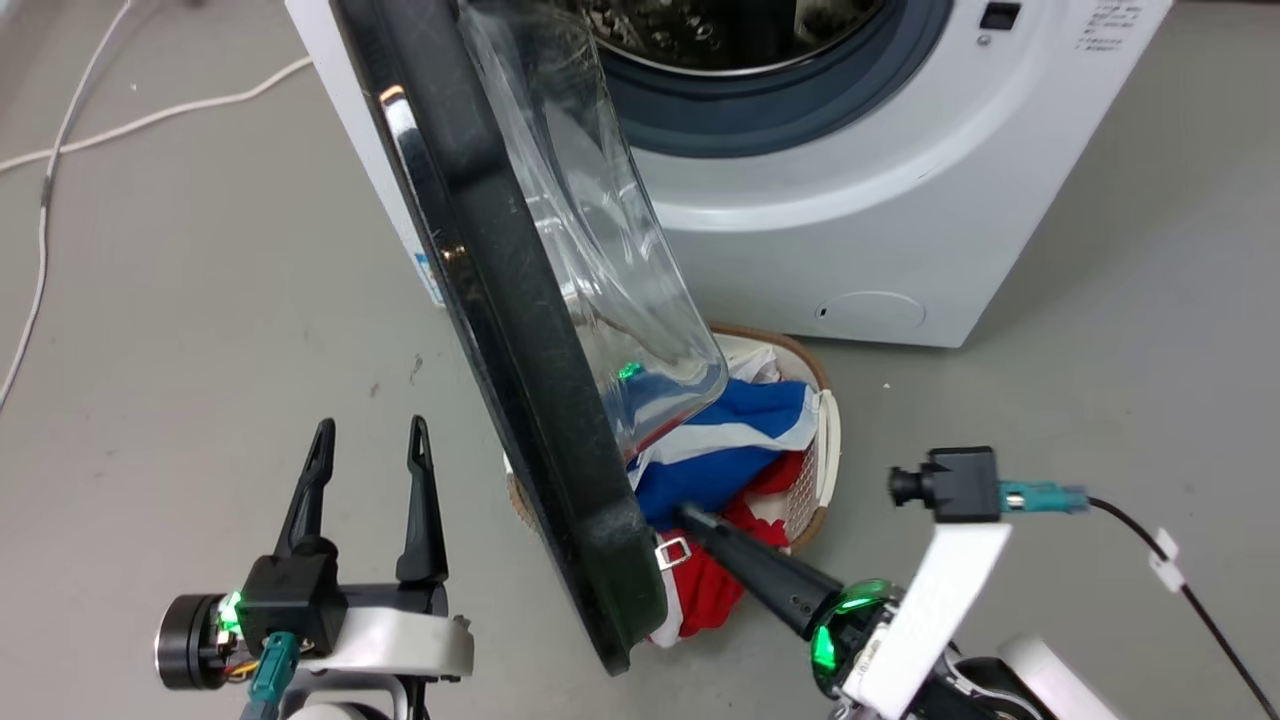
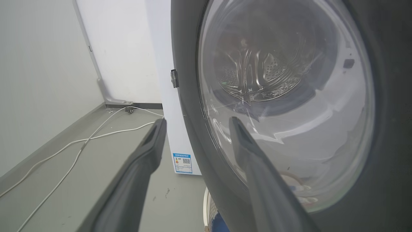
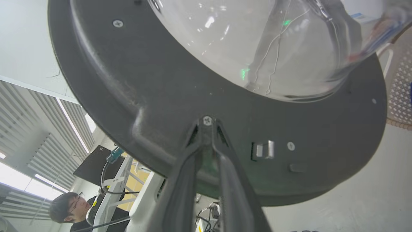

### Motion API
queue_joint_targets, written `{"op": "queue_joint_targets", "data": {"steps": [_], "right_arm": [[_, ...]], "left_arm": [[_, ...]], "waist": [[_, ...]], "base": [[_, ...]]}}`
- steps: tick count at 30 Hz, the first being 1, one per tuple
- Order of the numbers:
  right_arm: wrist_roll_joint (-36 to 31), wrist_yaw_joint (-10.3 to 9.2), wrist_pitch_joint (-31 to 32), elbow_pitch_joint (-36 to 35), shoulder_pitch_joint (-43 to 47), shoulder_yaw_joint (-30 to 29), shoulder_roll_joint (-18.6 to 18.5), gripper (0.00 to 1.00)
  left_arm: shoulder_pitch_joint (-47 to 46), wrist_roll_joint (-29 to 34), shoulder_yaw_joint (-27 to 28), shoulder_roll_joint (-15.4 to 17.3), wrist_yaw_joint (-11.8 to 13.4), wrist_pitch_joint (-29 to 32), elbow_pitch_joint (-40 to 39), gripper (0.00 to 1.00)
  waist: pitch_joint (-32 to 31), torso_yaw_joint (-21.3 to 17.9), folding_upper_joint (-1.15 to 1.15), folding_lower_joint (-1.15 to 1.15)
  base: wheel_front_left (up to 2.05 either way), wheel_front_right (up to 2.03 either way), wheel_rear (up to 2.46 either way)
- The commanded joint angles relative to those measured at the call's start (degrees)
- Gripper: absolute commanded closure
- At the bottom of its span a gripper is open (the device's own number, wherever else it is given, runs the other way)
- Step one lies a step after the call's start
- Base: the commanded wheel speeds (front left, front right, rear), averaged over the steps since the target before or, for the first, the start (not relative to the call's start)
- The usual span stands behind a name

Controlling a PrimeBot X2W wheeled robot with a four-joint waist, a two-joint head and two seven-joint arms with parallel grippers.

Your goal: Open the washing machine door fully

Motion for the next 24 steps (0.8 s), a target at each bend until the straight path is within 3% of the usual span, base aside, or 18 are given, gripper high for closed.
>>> {"op": "queue_joint_targets", "data": {"steps": [1, 8, 14, 19, 24], "right_arm": [[-0.9, 0.17, -2.2, -0.1, 0.9, -0.4, -0.4, 0.00], [-5.7, 0.17, -15.0, -2.4, 2.5, -2.6, -3.1, 0.00], [-17.8, 0.16, -28.3, 0.6, 3.3, -6.4, -5.5, 0.00], [-31.1, 0.15, -30.0, 1.6, 4.8, -15.6, -2.2, 0.00], [-50.2, 0.15, -30.0, -1.9, 8.2, -25.4, 2.7, 0.00]], "left_arm": [[1.1, 0.2, 0.2, 0.0, -0.1, -0.1, 0.1, 0.00], [3.1, 0.5, 1.1, 0.0, -0.4, -0.1, 0.4, 0.00], [4.8, 0.7, 2.0, 0.0, -0.6, -0.1, 0.3, 0.00], [6.0, 0.9, 2.7, 0.0, -0.8, -0.1, 0.1, 0.00], [6.5, 0.9, 2.9, 0.0, -1.0, -0.1, -0.1, 0.00]], "waist": [[-1.3, -0.8, 0.00, 0.01], [-4.7, -2.4, 0.00, 0.01], [-7.0, -3.3, 0.00, 0.01], [-8.2, -3.8, 0.00, 0.01], [-8.9, -3.9, 0.00, 0.01]], "base": [[0.00, 0.00, 0.00], [0.00, 0.00, 0.00], [0.00, 0.00, 0.00], [0.00, 0.00, 0.00], [0.00, 0.00, 0.00]]}}
